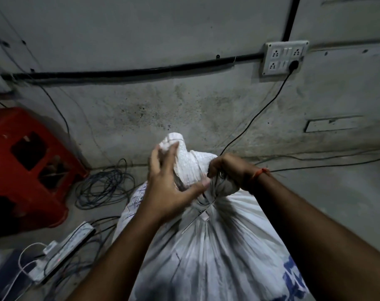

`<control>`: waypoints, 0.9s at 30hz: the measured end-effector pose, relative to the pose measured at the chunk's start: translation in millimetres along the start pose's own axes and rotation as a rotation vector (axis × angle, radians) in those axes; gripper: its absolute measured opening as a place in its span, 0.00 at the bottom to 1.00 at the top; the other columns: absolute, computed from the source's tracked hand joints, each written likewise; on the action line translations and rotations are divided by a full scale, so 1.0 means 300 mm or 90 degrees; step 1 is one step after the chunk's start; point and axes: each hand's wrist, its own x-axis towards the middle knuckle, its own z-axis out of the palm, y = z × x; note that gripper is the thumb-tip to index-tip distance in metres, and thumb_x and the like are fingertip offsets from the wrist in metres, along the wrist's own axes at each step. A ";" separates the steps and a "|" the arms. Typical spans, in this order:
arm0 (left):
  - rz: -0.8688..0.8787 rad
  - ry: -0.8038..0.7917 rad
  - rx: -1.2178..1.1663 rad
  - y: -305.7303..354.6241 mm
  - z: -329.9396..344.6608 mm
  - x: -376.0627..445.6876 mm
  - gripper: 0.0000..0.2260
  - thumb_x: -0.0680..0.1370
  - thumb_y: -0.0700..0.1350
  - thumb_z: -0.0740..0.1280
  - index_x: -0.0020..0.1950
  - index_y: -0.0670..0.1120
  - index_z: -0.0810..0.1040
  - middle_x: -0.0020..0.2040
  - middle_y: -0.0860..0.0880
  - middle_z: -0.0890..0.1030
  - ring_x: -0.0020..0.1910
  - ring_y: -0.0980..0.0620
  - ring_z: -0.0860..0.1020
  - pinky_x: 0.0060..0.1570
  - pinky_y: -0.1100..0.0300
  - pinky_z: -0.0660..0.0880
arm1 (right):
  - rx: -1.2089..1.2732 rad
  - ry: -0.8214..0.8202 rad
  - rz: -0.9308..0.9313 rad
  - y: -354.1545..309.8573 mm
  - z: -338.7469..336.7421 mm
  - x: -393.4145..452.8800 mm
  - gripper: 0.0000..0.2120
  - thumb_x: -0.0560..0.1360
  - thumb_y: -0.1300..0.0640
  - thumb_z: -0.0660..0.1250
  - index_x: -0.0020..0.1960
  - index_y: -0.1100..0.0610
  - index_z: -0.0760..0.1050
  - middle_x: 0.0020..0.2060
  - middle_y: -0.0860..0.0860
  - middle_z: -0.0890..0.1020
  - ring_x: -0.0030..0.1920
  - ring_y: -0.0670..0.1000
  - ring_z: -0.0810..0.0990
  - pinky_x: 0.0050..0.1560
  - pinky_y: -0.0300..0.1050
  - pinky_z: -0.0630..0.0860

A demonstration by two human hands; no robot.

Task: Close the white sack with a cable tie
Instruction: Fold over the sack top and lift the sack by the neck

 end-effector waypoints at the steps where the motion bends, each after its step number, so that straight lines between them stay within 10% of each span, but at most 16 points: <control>1: 0.010 -0.037 -0.007 -0.025 0.023 0.008 0.52 0.60 0.74 0.71 0.81 0.62 0.56 0.83 0.52 0.51 0.81 0.53 0.57 0.77 0.57 0.60 | 0.021 -0.021 0.017 0.004 0.004 0.009 0.21 0.68 0.70 0.65 0.18 0.57 0.76 0.17 0.48 0.73 0.22 0.46 0.69 0.26 0.40 0.64; 6: -0.016 -0.034 -0.171 -0.075 0.119 0.058 0.32 0.69 0.65 0.74 0.69 0.54 0.77 0.62 0.56 0.84 0.60 0.60 0.81 0.65 0.54 0.77 | 0.088 -0.069 0.025 0.005 -0.006 -0.007 0.14 0.60 0.66 0.63 0.18 0.57 0.74 0.18 0.48 0.73 0.21 0.45 0.70 0.26 0.37 0.66; 12: -0.115 0.008 -0.168 -0.099 0.142 0.134 0.26 0.70 0.66 0.71 0.43 0.41 0.85 0.39 0.44 0.88 0.39 0.50 0.86 0.46 0.46 0.82 | 0.065 0.041 0.008 0.049 -0.039 0.020 0.05 0.57 0.57 0.66 0.29 0.58 0.77 0.28 0.55 0.74 0.30 0.52 0.74 0.33 0.45 0.68; 14: -0.190 -0.004 -0.185 -0.118 0.151 0.168 0.28 0.68 0.69 0.71 0.44 0.42 0.86 0.39 0.47 0.89 0.42 0.51 0.87 0.50 0.46 0.83 | -0.168 0.178 -0.123 0.080 -0.042 0.026 0.15 0.65 0.51 0.66 0.48 0.57 0.80 0.44 0.56 0.80 0.46 0.52 0.81 0.49 0.49 0.77; 17: -0.332 -0.037 -0.296 -0.137 0.174 0.210 0.34 0.62 0.71 0.75 0.50 0.42 0.87 0.44 0.46 0.89 0.46 0.46 0.88 0.57 0.42 0.83 | -0.478 0.352 -0.261 0.111 0.004 -0.016 0.29 0.69 0.42 0.58 0.68 0.50 0.74 0.74 0.59 0.65 0.74 0.62 0.65 0.71 0.57 0.67; 21: -0.507 -0.157 -0.381 -0.166 0.191 0.228 0.25 0.77 0.63 0.69 0.57 0.41 0.83 0.53 0.39 0.87 0.53 0.39 0.86 0.58 0.44 0.81 | -0.476 -0.072 -0.212 0.181 0.037 -0.020 0.54 0.64 0.35 0.71 0.82 0.52 0.50 0.80 0.59 0.53 0.81 0.56 0.52 0.79 0.48 0.54; 27: -0.632 -0.326 -0.394 -0.272 0.221 0.186 0.31 0.80 0.65 0.63 0.65 0.39 0.80 0.55 0.37 0.86 0.53 0.39 0.83 0.57 0.48 0.79 | -0.410 -0.092 -0.165 0.268 0.043 0.058 0.46 0.63 0.40 0.80 0.76 0.48 0.65 0.69 0.49 0.76 0.69 0.49 0.73 0.66 0.37 0.65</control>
